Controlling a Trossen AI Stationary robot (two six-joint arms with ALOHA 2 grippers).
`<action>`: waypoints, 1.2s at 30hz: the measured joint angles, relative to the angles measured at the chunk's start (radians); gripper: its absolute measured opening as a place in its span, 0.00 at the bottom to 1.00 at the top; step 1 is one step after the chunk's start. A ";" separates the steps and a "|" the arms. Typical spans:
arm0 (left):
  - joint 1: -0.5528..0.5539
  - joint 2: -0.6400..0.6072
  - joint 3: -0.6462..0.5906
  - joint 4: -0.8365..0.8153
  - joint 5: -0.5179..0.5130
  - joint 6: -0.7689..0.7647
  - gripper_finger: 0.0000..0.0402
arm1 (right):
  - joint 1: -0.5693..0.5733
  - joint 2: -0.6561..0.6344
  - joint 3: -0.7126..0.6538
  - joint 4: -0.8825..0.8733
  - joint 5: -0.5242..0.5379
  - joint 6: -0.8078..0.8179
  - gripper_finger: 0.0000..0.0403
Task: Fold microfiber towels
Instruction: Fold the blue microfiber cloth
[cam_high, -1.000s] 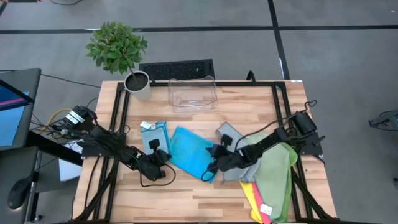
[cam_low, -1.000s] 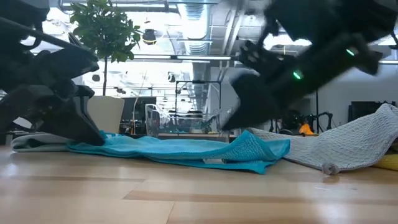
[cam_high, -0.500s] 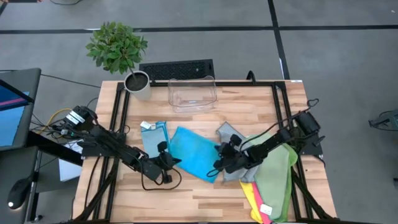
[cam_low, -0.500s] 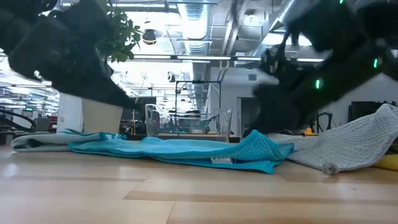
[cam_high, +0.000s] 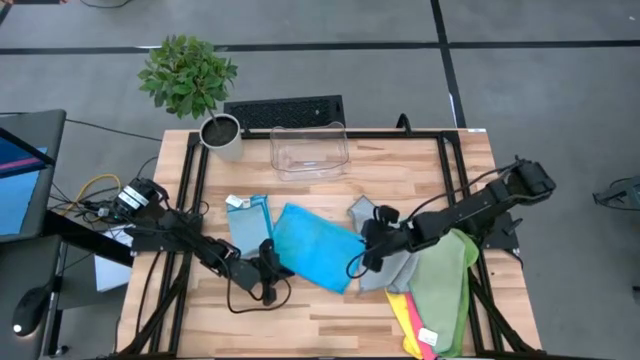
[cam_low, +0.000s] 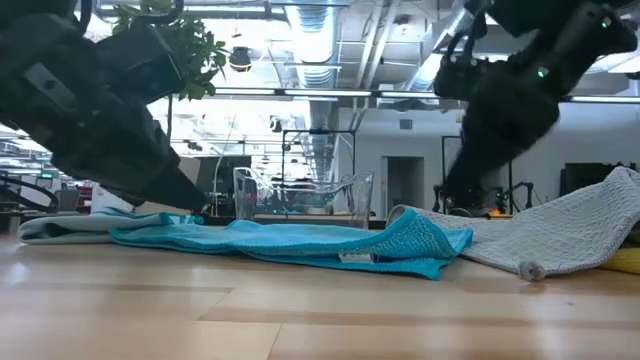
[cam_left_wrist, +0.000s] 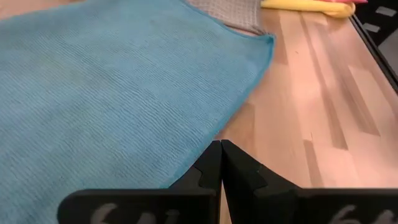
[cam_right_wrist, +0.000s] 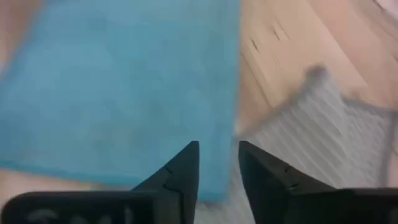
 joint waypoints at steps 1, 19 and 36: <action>-0.003 0.000 0.000 0.009 -0.021 0.016 0.00 | 0.001 0.007 0.000 -0.008 0.003 0.002 0.37; 0.058 -0.001 0.000 -0.069 -0.114 0.164 0.00 | 0.072 0.146 0.000 -0.005 0.004 0.082 0.17; 0.074 0.258 0.003 0.218 -0.134 0.135 0.00 | 0.050 -0.107 0.001 -0.050 0.038 0.082 0.02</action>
